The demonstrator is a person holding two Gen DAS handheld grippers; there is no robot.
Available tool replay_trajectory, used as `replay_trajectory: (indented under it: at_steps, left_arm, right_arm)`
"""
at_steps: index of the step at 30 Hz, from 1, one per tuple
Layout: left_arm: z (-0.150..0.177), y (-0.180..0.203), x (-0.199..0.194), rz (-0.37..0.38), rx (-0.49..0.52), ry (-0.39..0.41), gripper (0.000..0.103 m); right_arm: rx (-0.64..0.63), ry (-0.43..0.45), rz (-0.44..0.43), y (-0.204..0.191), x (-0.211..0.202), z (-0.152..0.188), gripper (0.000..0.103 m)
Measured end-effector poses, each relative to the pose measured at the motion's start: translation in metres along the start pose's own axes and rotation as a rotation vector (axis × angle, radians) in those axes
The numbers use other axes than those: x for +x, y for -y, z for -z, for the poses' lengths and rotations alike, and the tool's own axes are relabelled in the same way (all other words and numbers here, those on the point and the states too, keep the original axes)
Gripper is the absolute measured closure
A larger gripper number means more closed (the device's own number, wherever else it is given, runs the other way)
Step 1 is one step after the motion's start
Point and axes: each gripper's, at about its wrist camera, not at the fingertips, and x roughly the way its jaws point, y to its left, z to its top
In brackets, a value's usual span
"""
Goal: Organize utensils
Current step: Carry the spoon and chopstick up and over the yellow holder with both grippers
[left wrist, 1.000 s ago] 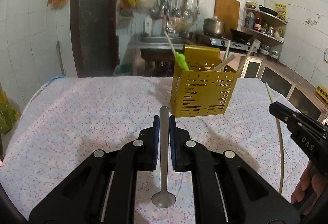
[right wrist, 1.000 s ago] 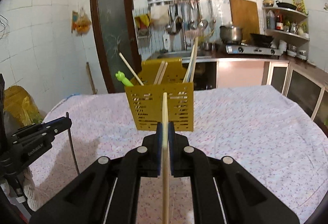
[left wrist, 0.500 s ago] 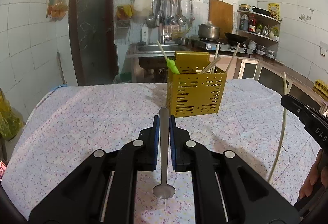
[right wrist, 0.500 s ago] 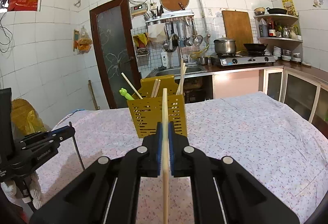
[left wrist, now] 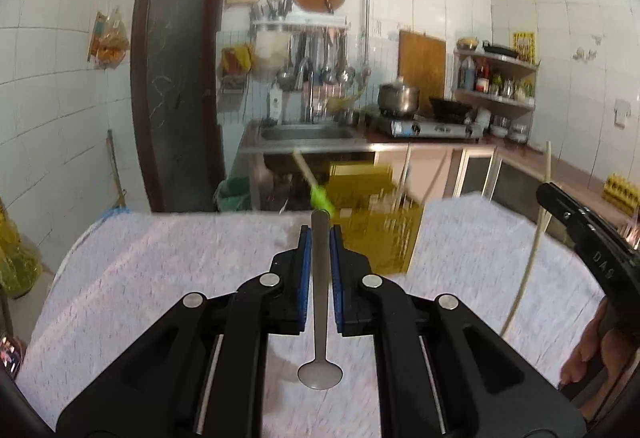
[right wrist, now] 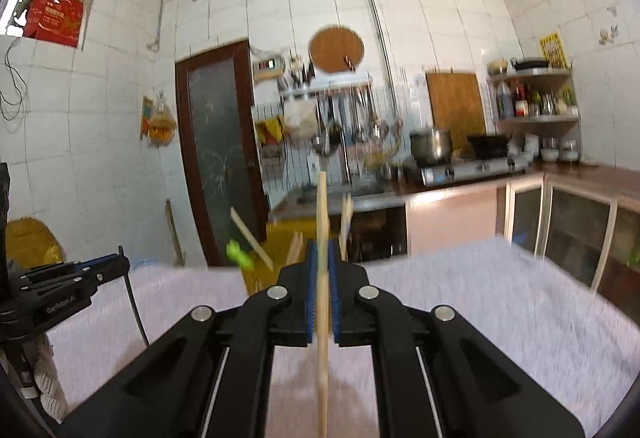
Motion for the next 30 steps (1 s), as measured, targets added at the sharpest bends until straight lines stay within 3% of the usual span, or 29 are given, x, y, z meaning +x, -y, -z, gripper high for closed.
replay_trajectory:
  at_steps: [8, 14, 18, 25, 30]
  left_arm:
    - [-0.093, 0.010, 0.027, 0.032, -0.023, 0.167, 0.095]
    - [-0.126, 0.020, 0.077, 0.032, -0.020, 0.244, 0.095]
    - [-0.123, 0.024, 0.121, 0.038, -0.023, 0.240, 0.095]
    - [-0.072, 0.021, 0.201, 0.033, -0.005, 0.114, 0.095]
    - [-0.050, 0.018, 0.214, 0.019, 0.008, 0.067, 0.095]
  right_arm:
    - [-0.001, 0.174, 0.001, -0.007, 0.051, -0.076, 0.097]
    - [-0.009, 0.208, 0.010, -0.011, 0.107, -0.087, 0.097]
    - [-0.057, 0.206, 0.006, -0.018, 0.139, -0.071, 0.097]
    - [-0.086, 0.134, 0.002, -0.012, 0.182, -0.025, 0.097]
    - [-0.068, 0.077, 0.015, 0.000, 0.189, -0.006, 0.097]
